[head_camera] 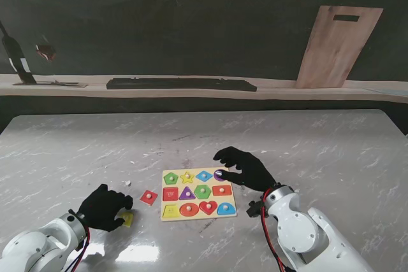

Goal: Fit puzzle pieces into a puzzle board

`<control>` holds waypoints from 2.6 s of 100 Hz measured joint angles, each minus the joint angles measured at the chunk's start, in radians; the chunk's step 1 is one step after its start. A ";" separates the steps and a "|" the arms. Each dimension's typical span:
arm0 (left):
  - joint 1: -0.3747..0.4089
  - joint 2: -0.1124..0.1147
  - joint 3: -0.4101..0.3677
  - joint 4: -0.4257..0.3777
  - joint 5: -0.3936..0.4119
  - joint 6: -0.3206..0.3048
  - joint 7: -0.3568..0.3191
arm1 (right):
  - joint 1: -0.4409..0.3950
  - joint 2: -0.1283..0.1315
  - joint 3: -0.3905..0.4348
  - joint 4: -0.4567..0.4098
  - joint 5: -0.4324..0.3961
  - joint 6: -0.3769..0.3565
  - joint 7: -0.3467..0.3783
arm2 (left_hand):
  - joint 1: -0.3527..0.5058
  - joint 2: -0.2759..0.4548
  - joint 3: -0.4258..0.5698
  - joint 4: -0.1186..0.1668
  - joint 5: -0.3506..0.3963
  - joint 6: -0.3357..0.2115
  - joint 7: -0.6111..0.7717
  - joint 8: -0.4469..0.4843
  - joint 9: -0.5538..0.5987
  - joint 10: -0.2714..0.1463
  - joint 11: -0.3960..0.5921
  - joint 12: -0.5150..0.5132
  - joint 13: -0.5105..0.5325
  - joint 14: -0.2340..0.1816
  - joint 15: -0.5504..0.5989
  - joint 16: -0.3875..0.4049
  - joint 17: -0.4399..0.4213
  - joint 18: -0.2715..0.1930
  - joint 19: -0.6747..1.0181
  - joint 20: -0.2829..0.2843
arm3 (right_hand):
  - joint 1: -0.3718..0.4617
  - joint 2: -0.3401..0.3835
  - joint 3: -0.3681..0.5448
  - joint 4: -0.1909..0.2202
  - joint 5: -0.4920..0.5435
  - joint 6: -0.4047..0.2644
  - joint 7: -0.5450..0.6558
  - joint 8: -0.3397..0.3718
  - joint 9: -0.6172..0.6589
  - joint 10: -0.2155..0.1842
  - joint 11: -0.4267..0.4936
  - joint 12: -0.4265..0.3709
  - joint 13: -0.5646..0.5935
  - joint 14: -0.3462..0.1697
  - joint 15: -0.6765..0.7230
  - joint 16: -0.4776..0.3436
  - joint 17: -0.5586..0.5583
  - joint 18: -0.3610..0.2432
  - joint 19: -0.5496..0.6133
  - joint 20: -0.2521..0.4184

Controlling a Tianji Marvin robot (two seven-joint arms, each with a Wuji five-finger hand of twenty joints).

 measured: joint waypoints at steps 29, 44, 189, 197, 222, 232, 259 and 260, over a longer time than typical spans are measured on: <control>-0.003 0.000 0.005 0.000 -0.009 0.003 -0.011 | 0.000 0.000 0.000 0.000 -0.001 0.000 0.000 | 0.040 -0.012 -0.001 0.000 0.000 0.000 0.017 0.002 0.025 -0.001 -0.001 0.049 0.001 0.000 0.000 0.000 0.003 0.000 0.000 0.000 | 0.000 0.000 0.000 0.000 0.000 0.000 0.000 0.000 0.000 0.000 0.000 0.000 0.000 0.000 0.000 0.000 0.000 0.000 0.000 0.000; -0.005 0.000 0.008 0.001 -0.015 0.004 -0.016 | 0.000 0.000 0.000 0.000 -0.001 0.000 0.000 | 0.051 -0.012 -0.004 0.000 0.001 -0.006 0.039 0.002 0.038 -0.001 -0.003 0.060 0.001 -0.001 0.000 0.000 0.004 0.000 0.000 0.000 | 0.000 0.000 0.000 0.000 0.000 0.000 0.000 0.000 0.000 0.000 0.000 0.000 0.000 0.000 0.000 0.000 0.000 0.000 0.000 0.000; -0.034 -0.001 0.041 0.021 -0.085 0.033 -0.055 | 0.001 0.000 0.001 0.001 -0.006 0.001 -0.002 | 0.191 -0.033 -0.106 -0.058 0.108 -0.027 0.211 -0.159 0.284 -0.003 -0.187 0.057 0.105 -0.002 0.013 -0.024 0.054 0.000 0.000 0.000 | 0.000 0.000 0.000 0.000 0.000 0.000 0.000 0.000 0.000 0.000 0.000 0.000 0.000 0.000 0.000 0.000 0.000 0.000 0.000 0.000; -0.036 -0.001 0.041 0.023 -0.100 0.033 -0.061 | 0.001 0.000 0.001 0.001 -0.006 0.001 -0.002 | 0.194 -0.021 -0.049 -0.057 0.125 -0.028 0.223 -0.159 0.285 0.008 -0.195 0.049 0.105 -0.002 0.013 -0.024 0.054 0.000 0.000 0.000 | 0.000 0.000 0.000 0.000 0.000 0.000 0.000 0.000 0.000 0.000 0.000 0.000 0.000 0.000 0.000 0.000 0.000 0.000 0.000 0.000; -0.038 -0.004 0.038 0.030 -0.128 0.033 -0.064 | 0.000 0.000 0.002 0.000 -0.006 0.002 -0.002 | 0.182 -0.013 -0.002 -0.072 0.150 -0.018 0.217 -0.158 0.282 0.026 -0.169 0.027 0.105 0.010 0.013 -0.024 0.035 0.000 0.000 -0.001 | 0.000 0.000 0.000 0.000 0.000 0.000 0.000 0.000 0.000 0.000 0.000 0.000 0.000 0.000 0.000 0.000 0.000 0.000 0.000 0.000; -0.038 -0.004 0.037 0.030 -0.117 0.032 -0.063 | 0.000 0.000 0.002 0.000 -0.006 0.002 -0.002 | 0.182 -0.025 0.003 -0.072 0.150 -0.018 0.216 -0.158 0.282 0.026 -0.169 0.027 0.105 0.010 0.013 -0.024 0.035 0.000 0.000 -0.001 | 0.000 0.000 0.000 0.000 0.000 0.000 0.000 0.000 0.000 0.000 0.000 0.000 0.000 0.000 0.000 0.000 0.000 0.000 0.000 0.000; -0.042 -0.003 0.039 0.028 -0.111 0.030 -0.076 | 0.000 0.000 0.003 0.000 -0.006 0.003 -0.002 | 0.193 -0.051 0.015 -0.072 0.150 -0.016 0.224 -0.153 0.285 0.022 -0.190 0.066 0.109 0.010 0.013 -0.002 0.047 0.000 -0.001 -0.011 | 0.000 0.000 0.000 0.000 0.000 0.000 0.000 0.000 0.000 0.000 0.000 0.000 0.000 0.000 0.000 0.000 0.000 0.000 0.000 0.000; -0.042 -0.003 0.039 0.028 -0.111 0.030 -0.076 | 0.000 0.000 0.003 0.000 -0.006 0.003 -0.002 | 0.193 -0.051 0.015 -0.072 0.150 -0.016 0.224 -0.153 0.285 0.022 -0.190 0.066 0.123 0.011 0.012 -0.002 0.049 0.000 -0.001 -0.011 | 0.000 0.000 0.000 0.000 0.000 0.000 0.000 0.000 0.000 0.000 0.000 0.000 0.000 0.000 0.000 0.000 0.000 0.000 0.000 0.000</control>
